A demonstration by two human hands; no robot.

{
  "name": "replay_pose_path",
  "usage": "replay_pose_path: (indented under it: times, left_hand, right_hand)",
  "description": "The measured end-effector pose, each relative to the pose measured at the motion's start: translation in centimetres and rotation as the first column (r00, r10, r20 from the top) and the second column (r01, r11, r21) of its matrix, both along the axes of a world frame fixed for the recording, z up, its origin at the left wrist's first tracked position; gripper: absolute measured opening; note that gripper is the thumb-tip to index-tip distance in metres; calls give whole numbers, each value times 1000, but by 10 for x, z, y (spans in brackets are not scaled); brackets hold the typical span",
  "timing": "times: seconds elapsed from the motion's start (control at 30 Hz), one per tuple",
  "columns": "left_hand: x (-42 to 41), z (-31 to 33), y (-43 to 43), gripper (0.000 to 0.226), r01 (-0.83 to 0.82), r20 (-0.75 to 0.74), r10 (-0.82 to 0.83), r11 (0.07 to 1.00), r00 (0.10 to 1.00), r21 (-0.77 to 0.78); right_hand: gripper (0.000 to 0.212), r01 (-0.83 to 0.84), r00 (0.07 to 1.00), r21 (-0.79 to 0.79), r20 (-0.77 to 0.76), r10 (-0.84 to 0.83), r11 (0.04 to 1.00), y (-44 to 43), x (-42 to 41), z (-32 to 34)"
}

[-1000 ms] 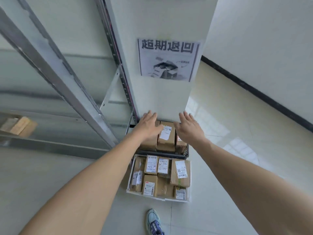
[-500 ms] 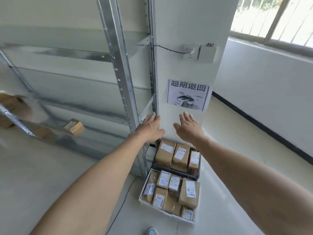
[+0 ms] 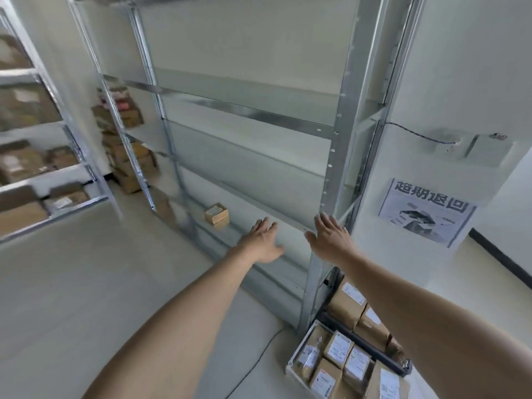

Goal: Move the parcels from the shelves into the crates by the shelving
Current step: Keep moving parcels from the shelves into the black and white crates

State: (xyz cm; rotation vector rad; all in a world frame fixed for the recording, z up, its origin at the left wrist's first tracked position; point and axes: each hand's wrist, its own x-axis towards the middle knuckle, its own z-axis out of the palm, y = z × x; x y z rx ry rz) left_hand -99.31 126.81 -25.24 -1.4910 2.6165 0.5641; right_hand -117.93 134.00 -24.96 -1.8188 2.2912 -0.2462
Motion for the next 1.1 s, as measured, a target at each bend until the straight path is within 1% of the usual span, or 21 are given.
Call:
replay_pose_path:
  times: [0.03,0.23,0.3,0.4,0.53,0.7,0.9,0.97,1.1]
  left_hand:
    - [27,-2,-12,82,-33,3,33,999,999,11]
    - [126,-9,-60,81,-162,-4,162,986,987,46]
    - [154,-13,-72,82,-193,-9,194,979,981,67]
    - [185,-21,-88,83,-233,-12,235,968,972,92]
    - [216,-40,-117,83,-288,20,287,950,958,123]
    - [232,-54,-154,81,-325,50,321,933,946,157]
    - [235,-61,-233,80,-352,87,341,921,936,168]
    - [233,-59,-257,79,-368,89,357,913,930,178]
    - [234,-58,-295,78,-394,70,388,900,919,186]
  right_hand:
    - [63,-35,999,9,-7,35,999,-18,24,-2]
    - [62,-178,984,21,-5,179,984,-90,117,-11]
    - [64,-218,976,47,-11,218,975,-110,147,-15]
    - [67,-256,967,95,2,257,962,-137,179,-20]
    - [69,-305,952,128,16,305,944,-176,210,-34]
    - [69,-328,944,164,28,328,930,-227,225,-57]
    - [68,-362,932,170,36,361,917,-317,223,-80]
    - [68,-376,927,187,54,372,908,-346,220,-84]
    - [69,-396,917,200,33,398,896,-399,220,-93]
